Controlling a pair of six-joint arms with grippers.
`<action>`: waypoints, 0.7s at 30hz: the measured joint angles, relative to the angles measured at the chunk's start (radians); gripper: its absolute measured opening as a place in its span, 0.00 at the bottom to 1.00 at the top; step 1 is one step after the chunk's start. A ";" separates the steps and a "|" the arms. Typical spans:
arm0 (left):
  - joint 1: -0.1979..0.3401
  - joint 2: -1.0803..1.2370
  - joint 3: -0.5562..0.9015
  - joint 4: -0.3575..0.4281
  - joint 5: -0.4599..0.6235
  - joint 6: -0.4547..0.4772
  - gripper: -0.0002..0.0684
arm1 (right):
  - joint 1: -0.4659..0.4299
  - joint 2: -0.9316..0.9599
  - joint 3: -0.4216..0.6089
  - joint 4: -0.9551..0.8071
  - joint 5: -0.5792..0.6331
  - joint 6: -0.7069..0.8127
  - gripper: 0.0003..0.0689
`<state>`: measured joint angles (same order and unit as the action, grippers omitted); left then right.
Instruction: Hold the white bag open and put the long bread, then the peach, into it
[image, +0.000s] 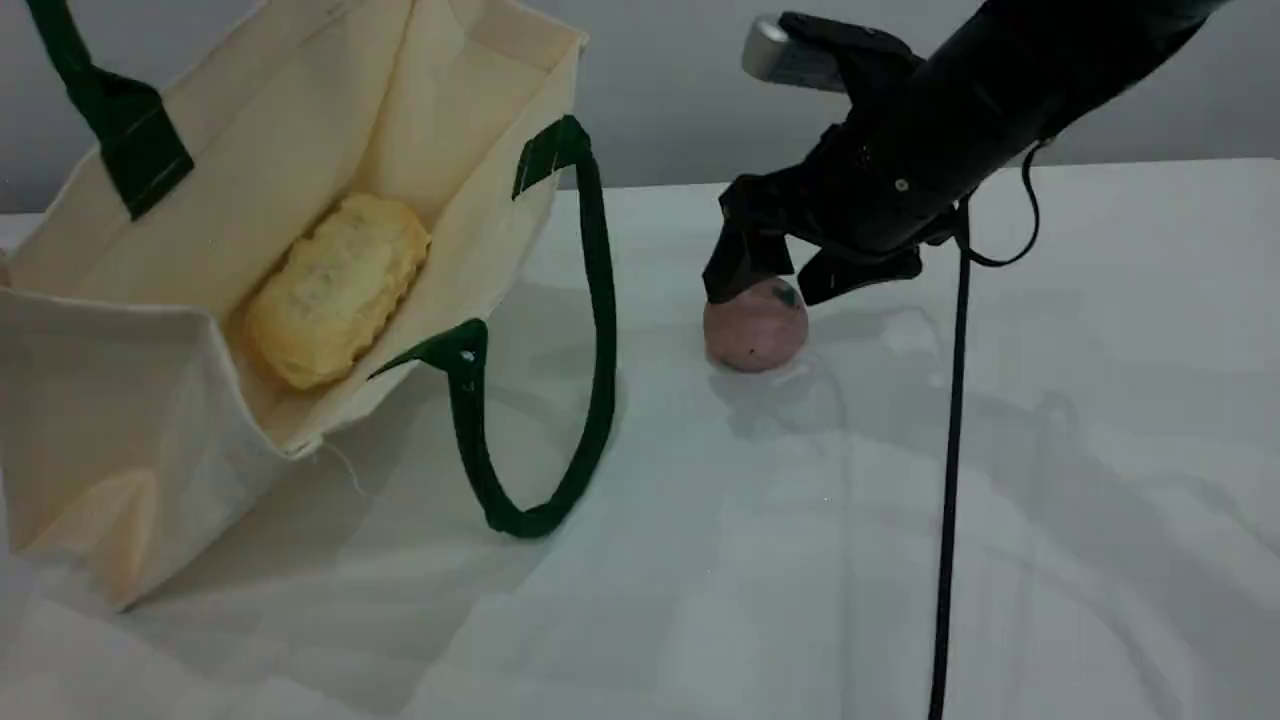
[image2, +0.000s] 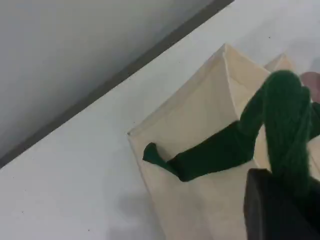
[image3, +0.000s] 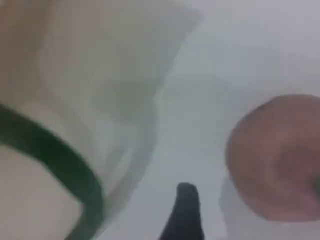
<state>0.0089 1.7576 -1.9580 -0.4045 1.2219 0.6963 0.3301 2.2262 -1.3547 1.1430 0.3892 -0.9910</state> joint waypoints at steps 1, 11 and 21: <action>0.000 0.000 0.000 0.000 0.000 -0.001 0.13 | 0.000 0.004 0.000 0.000 -0.011 0.000 0.84; 0.000 0.000 0.000 -0.026 0.000 -0.001 0.13 | 0.009 0.022 -0.022 0.005 -0.032 -0.003 0.84; -0.001 0.000 0.000 -0.044 -0.001 -0.001 0.13 | 0.028 0.061 -0.039 -0.003 -0.084 -0.004 0.84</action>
<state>0.0080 1.7576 -1.9580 -0.4483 1.2210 0.6950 0.3578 2.2873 -1.3939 1.1402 0.3054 -0.9955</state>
